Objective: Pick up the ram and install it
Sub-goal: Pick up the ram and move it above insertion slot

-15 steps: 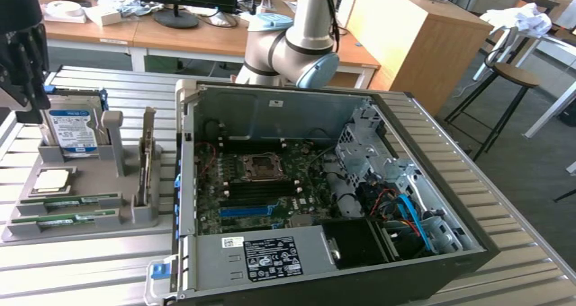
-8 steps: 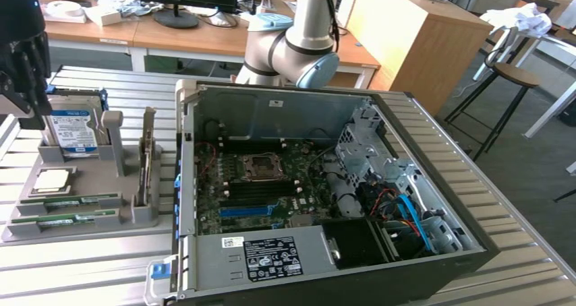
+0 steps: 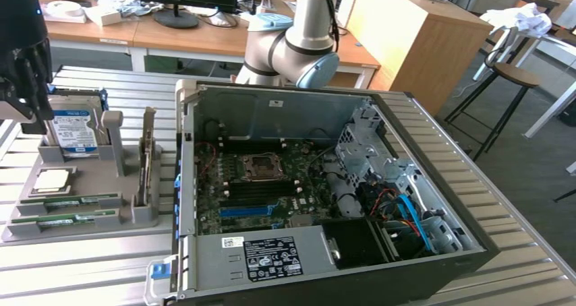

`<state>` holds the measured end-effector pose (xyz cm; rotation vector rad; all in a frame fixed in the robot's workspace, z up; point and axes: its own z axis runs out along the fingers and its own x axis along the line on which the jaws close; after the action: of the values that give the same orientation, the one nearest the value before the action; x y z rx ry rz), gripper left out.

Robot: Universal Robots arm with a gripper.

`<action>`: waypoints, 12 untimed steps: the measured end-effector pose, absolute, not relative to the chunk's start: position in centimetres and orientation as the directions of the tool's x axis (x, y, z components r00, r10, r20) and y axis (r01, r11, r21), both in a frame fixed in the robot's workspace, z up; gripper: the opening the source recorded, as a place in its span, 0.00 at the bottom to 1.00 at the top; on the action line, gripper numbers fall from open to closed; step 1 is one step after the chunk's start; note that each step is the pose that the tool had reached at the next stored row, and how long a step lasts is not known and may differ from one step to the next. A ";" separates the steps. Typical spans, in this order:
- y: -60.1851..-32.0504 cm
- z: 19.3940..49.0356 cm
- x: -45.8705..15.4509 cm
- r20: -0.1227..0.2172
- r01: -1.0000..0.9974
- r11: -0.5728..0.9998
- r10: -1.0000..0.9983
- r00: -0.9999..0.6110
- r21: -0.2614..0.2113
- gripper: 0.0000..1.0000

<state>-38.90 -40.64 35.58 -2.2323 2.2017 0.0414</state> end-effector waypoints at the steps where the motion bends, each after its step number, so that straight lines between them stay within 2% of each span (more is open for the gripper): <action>1: -40.6 35.5 -38.9 -0.023 -1.000 -0.014 -1.000 0.014 0.014 0.36; 12: -40.6 34.4 -38.9 -0.023 -1.000 -0.015 -1.000 0.015 0.014 0.36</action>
<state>-38.90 -40.64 34.44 -2.2339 2.2002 0.0415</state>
